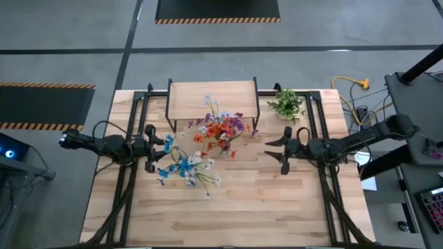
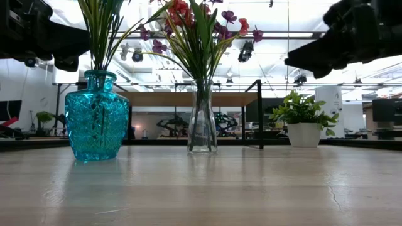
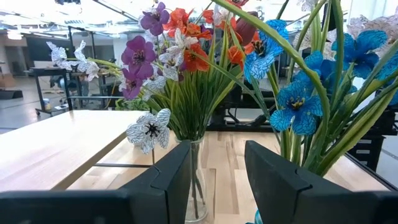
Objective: Pick and place flowers into a vace then onto a shelf
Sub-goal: Put the transparent vase on the shelf
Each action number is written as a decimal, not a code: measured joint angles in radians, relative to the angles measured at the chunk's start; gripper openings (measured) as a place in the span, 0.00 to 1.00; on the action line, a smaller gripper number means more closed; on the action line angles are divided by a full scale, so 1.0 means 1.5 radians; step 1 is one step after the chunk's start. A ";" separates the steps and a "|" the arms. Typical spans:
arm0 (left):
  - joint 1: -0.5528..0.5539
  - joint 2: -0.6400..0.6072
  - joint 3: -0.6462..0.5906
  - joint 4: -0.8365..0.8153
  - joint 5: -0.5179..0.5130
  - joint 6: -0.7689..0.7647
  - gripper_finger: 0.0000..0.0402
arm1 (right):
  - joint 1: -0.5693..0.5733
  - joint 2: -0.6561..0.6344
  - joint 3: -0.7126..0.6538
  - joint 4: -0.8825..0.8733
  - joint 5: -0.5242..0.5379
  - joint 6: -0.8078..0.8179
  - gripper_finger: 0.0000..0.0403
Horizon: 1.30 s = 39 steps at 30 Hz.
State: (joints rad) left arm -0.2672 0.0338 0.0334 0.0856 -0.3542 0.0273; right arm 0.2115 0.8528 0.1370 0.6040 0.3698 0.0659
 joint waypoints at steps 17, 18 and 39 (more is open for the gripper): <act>0.000 0.000 0.000 -0.016 -0.014 -0.015 0.33 | -0.028 -0.252 -0.063 -0.080 -0.008 -0.066 0.05; 0.000 0.000 0.000 -0.016 -0.014 -0.018 0.33 | -0.028 -0.267 -0.064 -0.098 -0.008 -0.060 0.03; 0.000 -0.006 0.000 -0.038 -0.046 -0.096 0.33 | -0.098 -0.406 -0.085 -0.214 -0.077 -0.026 0.02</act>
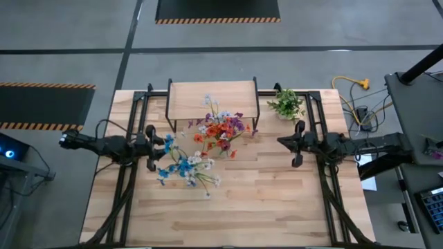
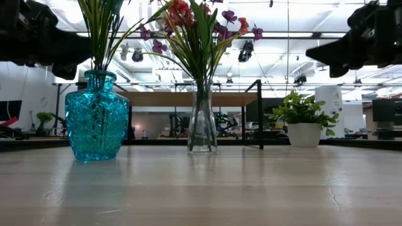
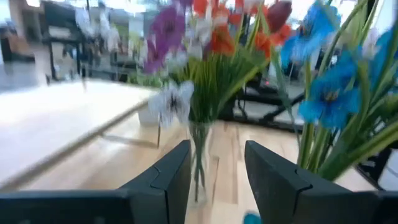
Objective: Pick and place flowers into a vace then onto a shelf
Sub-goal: Put the transparent vase on the shelf
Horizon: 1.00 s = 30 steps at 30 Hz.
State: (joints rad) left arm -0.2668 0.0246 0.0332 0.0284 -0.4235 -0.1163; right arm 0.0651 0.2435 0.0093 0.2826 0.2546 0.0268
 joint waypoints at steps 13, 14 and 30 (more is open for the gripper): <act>0.000 0.003 -0.002 -0.009 0.004 0.048 0.28 | -0.005 0.003 0.000 -0.031 0.002 -0.017 0.02; 0.000 0.003 -0.002 -0.009 0.005 0.049 0.26 | -0.004 0.003 0.000 -0.030 0.002 -0.018 0.02; 0.134 0.007 -0.015 0.009 0.176 0.054 0.00 | -0.004 0.000 0.000 -0.031 -0.001 -0.019 0.02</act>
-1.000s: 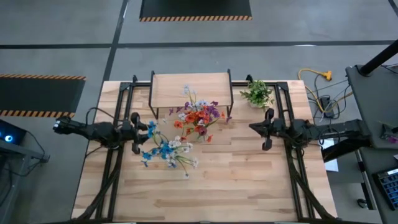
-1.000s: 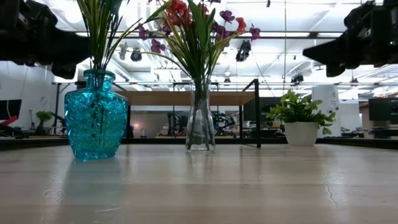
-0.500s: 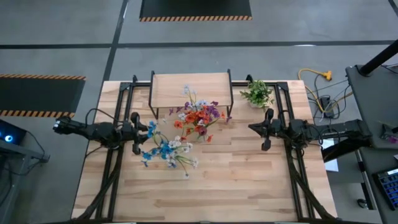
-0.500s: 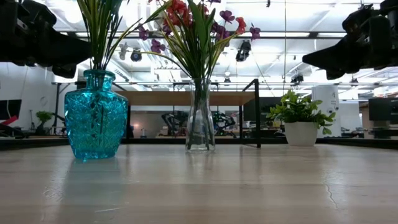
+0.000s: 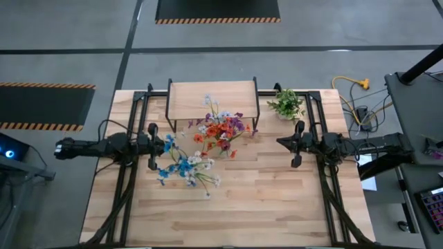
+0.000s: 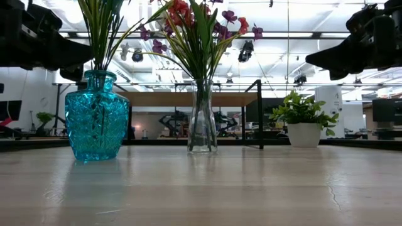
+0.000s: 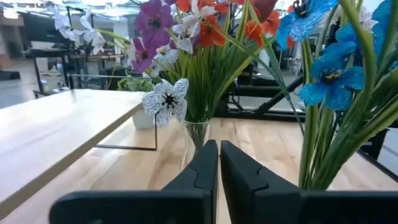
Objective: Pick and place flowers into a vace then onto a shelf
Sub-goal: Put the transparent vase on the shelf
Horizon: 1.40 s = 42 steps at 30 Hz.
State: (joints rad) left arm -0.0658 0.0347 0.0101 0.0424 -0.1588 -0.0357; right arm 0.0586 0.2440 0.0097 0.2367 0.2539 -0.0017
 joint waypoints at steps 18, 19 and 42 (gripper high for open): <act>0.001 0.000 0.000 -0.005 0.024 -0.002 0.00 | 0.000 0.001 0.000 -0.015 0.004 0.004 0.02; 0.001 0.000 0.000 -0.006 0.024 -0.002 0.00 | 0.000 0.000 0.000 -0.015 0.004 0.004 0.02; 0.001 0.000 0.000 -0.006 0.018 -0.003 0.00 | 0.000 0.176 0.000 0.158 0.004 0.041 0.40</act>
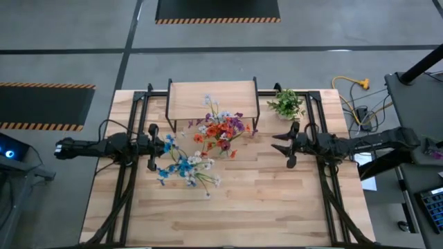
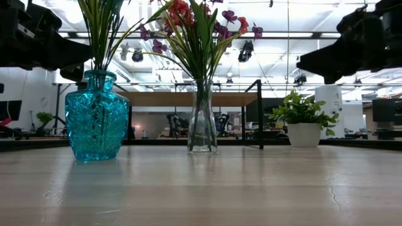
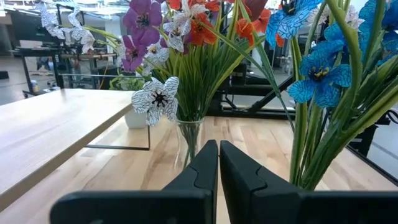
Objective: Pick and place flowers into a vace then onto a shelf
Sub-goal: Put the transparent vase on the shelf
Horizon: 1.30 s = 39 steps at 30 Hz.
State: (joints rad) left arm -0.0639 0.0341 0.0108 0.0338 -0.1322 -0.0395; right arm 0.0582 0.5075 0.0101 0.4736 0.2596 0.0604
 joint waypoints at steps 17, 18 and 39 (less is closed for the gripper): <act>0.000 0.001 0.000 -0.001 0.000 0.000 0.00 | -0.007 0.486 0.203 0.132 0.019 -0.015 0.70; 0.000 0.001 0.000 -0.001 -0.001 0.000 0.00 | -0.007 0.505 0.212 0.133 0.019 -0.015 0.70; 0.000 0.001 0.000 -0.001 0.000 0.000 0.00 | -0.019 0.827 0.392 0.288 0.003 -0.042 0.70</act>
State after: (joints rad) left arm -0.0639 0.0353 0.0113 0.0326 -0.1329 -0.0395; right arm 0.0301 1.7474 0.5978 0.9051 0.2636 -0.0021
